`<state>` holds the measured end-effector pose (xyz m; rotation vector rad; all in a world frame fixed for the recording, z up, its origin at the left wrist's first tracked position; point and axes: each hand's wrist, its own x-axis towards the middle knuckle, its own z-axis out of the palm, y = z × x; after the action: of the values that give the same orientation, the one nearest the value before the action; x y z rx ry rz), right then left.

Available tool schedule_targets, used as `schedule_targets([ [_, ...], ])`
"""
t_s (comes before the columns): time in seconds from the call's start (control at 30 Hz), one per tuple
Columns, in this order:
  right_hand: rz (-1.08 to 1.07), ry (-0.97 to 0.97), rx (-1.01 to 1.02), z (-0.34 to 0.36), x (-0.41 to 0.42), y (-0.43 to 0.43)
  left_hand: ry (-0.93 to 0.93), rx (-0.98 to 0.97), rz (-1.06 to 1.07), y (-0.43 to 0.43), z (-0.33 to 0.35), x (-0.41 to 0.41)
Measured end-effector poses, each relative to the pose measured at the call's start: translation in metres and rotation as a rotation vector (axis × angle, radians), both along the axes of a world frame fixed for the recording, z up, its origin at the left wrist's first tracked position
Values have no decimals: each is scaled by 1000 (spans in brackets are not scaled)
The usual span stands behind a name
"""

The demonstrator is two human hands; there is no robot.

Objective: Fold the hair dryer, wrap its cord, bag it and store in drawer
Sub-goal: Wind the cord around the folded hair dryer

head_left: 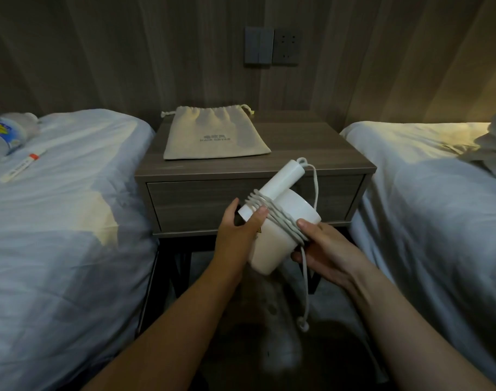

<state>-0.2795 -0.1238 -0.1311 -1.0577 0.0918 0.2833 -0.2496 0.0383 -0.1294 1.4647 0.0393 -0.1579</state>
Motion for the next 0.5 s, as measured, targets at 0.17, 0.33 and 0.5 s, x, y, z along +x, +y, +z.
schedule_targets([
  [0.17,-139,97,-24,-1,2,10,-17,326,-137,3,5,4],
  [0.33,-185,83,-24,4,2,6,-196,586,-360,7,10,-2],
  [0.5,-162,-76,-234,6,2,0,-375,668,-370,7,3,-3],
])
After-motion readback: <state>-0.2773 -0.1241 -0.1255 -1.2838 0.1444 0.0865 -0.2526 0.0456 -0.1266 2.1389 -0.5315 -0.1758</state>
